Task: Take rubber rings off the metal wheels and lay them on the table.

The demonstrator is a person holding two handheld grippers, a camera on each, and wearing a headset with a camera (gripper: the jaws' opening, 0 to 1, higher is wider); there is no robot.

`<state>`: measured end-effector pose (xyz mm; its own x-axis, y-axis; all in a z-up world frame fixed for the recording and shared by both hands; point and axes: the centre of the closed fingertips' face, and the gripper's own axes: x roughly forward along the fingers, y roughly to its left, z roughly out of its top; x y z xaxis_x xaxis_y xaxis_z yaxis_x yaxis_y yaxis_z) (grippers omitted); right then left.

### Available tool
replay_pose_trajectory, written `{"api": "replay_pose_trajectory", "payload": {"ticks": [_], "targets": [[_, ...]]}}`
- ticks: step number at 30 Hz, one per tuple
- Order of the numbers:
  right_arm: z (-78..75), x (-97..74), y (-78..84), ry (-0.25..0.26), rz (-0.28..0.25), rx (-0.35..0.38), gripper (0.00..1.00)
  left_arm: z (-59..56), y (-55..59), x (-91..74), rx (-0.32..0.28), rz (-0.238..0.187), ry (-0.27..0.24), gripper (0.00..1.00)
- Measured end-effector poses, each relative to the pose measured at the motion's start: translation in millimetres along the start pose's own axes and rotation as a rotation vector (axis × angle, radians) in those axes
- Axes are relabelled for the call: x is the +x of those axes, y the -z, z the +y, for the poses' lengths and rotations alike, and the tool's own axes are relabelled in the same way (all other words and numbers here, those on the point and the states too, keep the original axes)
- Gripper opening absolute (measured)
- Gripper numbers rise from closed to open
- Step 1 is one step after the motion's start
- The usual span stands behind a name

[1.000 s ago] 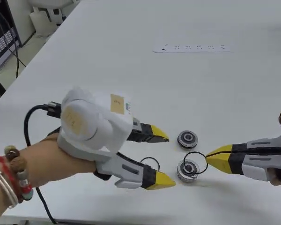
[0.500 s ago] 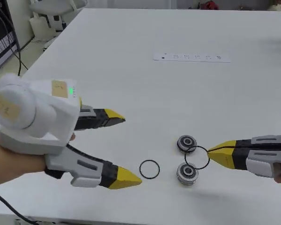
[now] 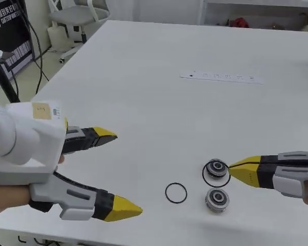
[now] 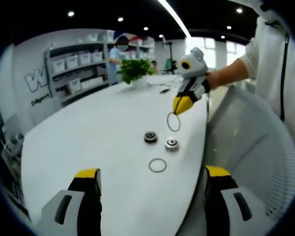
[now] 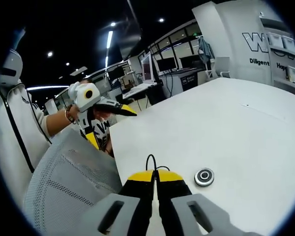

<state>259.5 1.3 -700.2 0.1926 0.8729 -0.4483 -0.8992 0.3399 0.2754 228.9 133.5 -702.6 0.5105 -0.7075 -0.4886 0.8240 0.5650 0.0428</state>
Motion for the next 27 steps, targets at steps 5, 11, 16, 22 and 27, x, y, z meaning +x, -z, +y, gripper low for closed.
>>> {"api": "replay_pose_trajectory", "payload": {"ticks": [5, 11, 16, 22, 27], "targets": [[9.4, 11.0, -5.3, -0.010, -0.003, -0.004, 0.00, 0.4, 2.4, -8.4, -0.030, -0.035, -0.009, 0.94], [20.9, 24.2, -4.0, -0.021, 0.017, -0.006, 0.00, 3.8, 9.0, -15.0, -0.034, -0.045, -0.015, 0.96], [29.1, 37.6, -2.7, -0.045, 0.029, 0.054, 0.00, 7.5, 17.8, -18.0, 0.004, -0.028, -0.025, 0.99], [33.2, 49.1, -5.0, -0.044, 0.026, 0.064, 0.00, 10.3, 26.7, -17.9, 0.009, -0.027, -0.012, 0.99], [34.3, 59.5, -3.4, -0.051, 0.042, 0.066, 0.00, 15.2, 31.4, -17.1, 0.007, -0.034, -0.004, 0.98]]}}
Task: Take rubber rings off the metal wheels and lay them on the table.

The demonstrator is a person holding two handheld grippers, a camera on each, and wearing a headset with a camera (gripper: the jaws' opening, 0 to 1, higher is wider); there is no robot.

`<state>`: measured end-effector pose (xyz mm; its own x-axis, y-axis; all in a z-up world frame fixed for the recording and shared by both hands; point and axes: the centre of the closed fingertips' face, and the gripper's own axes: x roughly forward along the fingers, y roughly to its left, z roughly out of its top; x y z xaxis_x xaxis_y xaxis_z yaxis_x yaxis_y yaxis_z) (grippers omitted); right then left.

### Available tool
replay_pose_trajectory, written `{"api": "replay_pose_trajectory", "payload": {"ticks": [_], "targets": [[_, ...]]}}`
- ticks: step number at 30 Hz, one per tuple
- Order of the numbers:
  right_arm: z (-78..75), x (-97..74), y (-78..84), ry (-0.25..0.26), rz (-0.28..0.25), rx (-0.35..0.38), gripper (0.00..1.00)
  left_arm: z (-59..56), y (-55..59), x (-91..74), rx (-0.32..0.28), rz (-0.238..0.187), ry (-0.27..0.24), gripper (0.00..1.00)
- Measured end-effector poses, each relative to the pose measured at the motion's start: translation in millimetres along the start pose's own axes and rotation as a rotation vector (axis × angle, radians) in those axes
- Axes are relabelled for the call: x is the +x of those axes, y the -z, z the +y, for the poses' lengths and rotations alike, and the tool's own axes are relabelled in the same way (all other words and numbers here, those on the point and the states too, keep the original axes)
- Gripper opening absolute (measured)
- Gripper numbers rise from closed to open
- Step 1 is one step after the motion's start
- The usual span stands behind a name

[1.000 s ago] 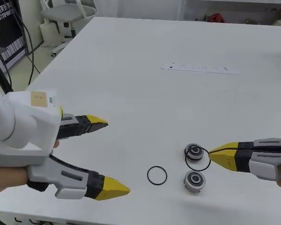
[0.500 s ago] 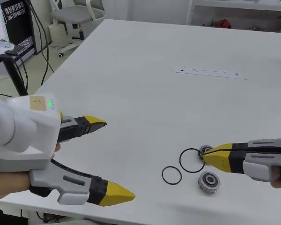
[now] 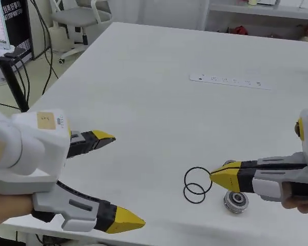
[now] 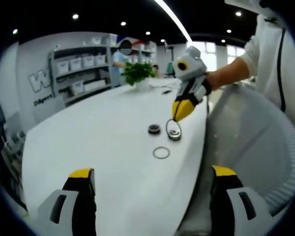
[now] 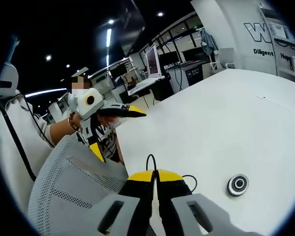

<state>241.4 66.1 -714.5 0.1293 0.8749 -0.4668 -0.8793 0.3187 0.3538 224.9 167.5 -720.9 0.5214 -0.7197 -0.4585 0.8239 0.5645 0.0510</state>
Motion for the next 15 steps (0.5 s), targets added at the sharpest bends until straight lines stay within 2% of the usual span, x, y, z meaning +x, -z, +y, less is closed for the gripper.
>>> {"api": "replay_pose_trajectory", "payload": {"ticks": [9, 15], "targets": [[-9.1, 15.9, 10.7, -0.004, 0.053, 0.005, 0.00, 9.4, 5.4, 9.9, -0.018, -0.014, 0.008, 0.98], [-19.1, 25.6, 23.3, -0.009, 0.096, 0.020, 0.00, 9.1, 4.5, 19.1, -0.034, -0.021, 0.022, 0.97]]}}
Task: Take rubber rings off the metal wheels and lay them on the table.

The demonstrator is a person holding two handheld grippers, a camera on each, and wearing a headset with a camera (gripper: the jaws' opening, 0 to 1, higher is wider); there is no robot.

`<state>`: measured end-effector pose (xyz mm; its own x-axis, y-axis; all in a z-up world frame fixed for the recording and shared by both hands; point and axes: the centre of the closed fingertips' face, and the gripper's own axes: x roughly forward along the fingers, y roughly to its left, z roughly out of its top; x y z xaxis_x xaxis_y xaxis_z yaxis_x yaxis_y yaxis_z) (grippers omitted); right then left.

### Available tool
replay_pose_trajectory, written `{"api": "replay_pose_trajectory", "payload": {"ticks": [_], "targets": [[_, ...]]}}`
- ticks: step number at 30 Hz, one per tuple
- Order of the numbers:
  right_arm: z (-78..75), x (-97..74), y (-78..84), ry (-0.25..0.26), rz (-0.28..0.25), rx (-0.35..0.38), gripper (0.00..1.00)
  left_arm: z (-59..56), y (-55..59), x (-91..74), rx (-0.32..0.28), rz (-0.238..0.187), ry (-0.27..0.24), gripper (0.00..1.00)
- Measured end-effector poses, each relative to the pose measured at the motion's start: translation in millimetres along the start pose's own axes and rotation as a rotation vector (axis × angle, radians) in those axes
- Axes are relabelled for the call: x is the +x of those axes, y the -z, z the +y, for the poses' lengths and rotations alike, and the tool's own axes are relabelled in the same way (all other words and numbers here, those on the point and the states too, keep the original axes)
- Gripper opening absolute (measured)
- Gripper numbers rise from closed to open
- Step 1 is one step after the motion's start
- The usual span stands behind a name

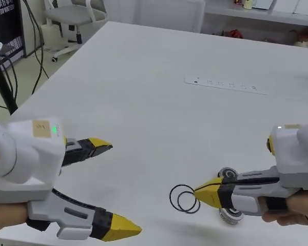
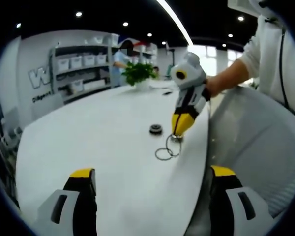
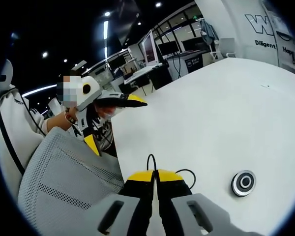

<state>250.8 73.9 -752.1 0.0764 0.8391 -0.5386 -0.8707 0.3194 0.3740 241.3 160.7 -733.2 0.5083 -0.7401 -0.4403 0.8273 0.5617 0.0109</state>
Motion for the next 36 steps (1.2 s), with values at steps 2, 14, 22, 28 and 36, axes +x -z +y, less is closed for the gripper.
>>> {"api": "replay_pose_trajectory", "payload": {"ticks": [2, 14, 22, 28, 36], "targets": [[-6.7, 4.0, 9.2, 0.003, 0.028, 0.004, 0.00, 0.6, 0.6, 2.2, -0.007, -0.001, 0.002, 0.97], [-28.9, 12.4, 34.0, 0.055, 0.076, 0.023, 0.00, -5.8, -2.1, 3.7, -0.052, -0.025, -0.004, 0.96], [-34.2, 1.4, 26.2, 0.074, 0.086, 0.000, 0.02, -2.5, -3.5, -2.0, -0.055, 0.008, -0.008, 0.96], [-39.2, -8.7, 22.0, 0.083, 0.036, -0.002, 0.08, -4.9, -7.6, 0.0, -0.064, -0.001, -0.023, 0.95], [-27.1, -17.8, 27.3, 0.052, 0.046, -0.098, 0.13, -12.0, -12.9, 1.2, -0.040, 0.019, -0.029, 0.95]]}}
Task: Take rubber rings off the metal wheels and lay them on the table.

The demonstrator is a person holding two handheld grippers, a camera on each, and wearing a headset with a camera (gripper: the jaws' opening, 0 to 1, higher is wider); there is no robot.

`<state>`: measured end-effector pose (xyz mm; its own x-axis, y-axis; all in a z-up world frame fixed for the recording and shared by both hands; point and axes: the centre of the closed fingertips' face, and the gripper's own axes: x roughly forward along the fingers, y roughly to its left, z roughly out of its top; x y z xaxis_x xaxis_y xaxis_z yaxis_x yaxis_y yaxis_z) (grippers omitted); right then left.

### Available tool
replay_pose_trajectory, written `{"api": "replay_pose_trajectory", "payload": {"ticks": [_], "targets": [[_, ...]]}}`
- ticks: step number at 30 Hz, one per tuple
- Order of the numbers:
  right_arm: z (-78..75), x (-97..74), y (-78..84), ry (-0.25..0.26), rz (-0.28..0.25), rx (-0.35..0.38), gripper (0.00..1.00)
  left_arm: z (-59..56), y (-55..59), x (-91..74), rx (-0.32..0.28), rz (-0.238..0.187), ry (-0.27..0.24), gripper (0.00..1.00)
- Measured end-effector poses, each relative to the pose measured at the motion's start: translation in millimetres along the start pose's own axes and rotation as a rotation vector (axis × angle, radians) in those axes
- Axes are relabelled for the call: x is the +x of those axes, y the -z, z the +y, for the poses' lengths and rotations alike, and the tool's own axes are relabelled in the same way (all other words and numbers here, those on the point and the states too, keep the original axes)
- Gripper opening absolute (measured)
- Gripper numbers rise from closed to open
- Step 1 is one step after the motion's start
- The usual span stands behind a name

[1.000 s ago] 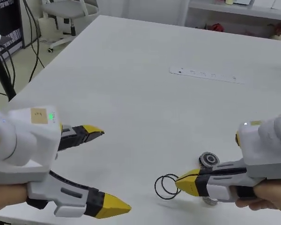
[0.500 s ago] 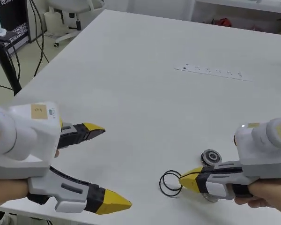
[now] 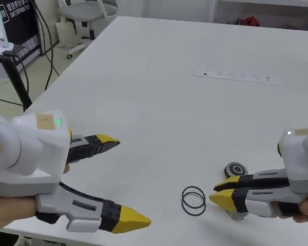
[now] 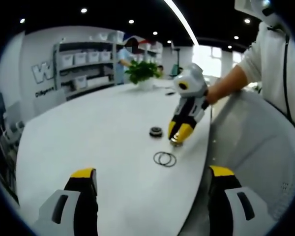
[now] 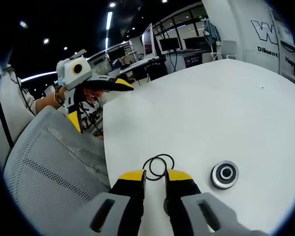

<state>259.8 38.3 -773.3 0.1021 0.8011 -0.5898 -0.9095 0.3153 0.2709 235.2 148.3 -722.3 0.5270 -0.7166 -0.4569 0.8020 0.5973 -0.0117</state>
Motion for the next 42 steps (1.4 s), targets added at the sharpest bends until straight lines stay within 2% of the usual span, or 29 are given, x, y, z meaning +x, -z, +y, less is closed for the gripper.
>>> {"api": "replay_pose_trajectory", "payload": {"ticks": [4, 7, 13, 22, 26, 30, 33, 39, 42], "targets": [[-3.4, -5.8, 2.3, -0.007, 0.003, -0.029, 0.15, -1.6, -1.8, 1.7, -0.020, -0.009, -0.012, 0.95], [-7.0, -13.0, -3.6, -0.015, -0.020, -0.047, 0.15, -3.9, -3.5, 4.3, -0.014, 0.002, -0.022, 0.95], [-17.7, -33.5, -16.7, -0.014, -0.070, -0.068, 0.16, -4.9, -13.8, 5.6, -0.019, -0.006, -0.045, 0.95], [-50.8, -70.7, -29.6, 0.047, -0.157, -0.065, 0.19, -4.8, -30.0, 2.9, -0.004, -0.004, -0.075, 0.95], [-63.6, -85.5, -34.4, 0.084, -0.181, -0.161, 0.20, -4.7, -34.2, 2.3, -0.009, -0.002, -0.087, 0.95], [-70.6, -95.4, -33.5, 0.088, -0.192, -0.164, 0.21, -6.3, -40.3, 0.3, -0.016, -0.010, -0.095, 0.95], [-79.8, -101.4, -31.9, 0.112, -0.196, -0.170, 0.20, -6.3, -45.9, 0.7, -0.012, -0.011, -0.093, 0.95], [-85.4, -109.1, -27.0, 0.120, -0.212, -0.164, 0.21, -3.8, -58.1, 3.4, 0.005, -0.009, -0.085, 0.96], [-89.4, -110.6, -20.0, 0.125, -0.202, -0.153, 0.22, -0.9, -66.6, 5.1, 0.028, -0.012, -0.087, 0.96]]}}
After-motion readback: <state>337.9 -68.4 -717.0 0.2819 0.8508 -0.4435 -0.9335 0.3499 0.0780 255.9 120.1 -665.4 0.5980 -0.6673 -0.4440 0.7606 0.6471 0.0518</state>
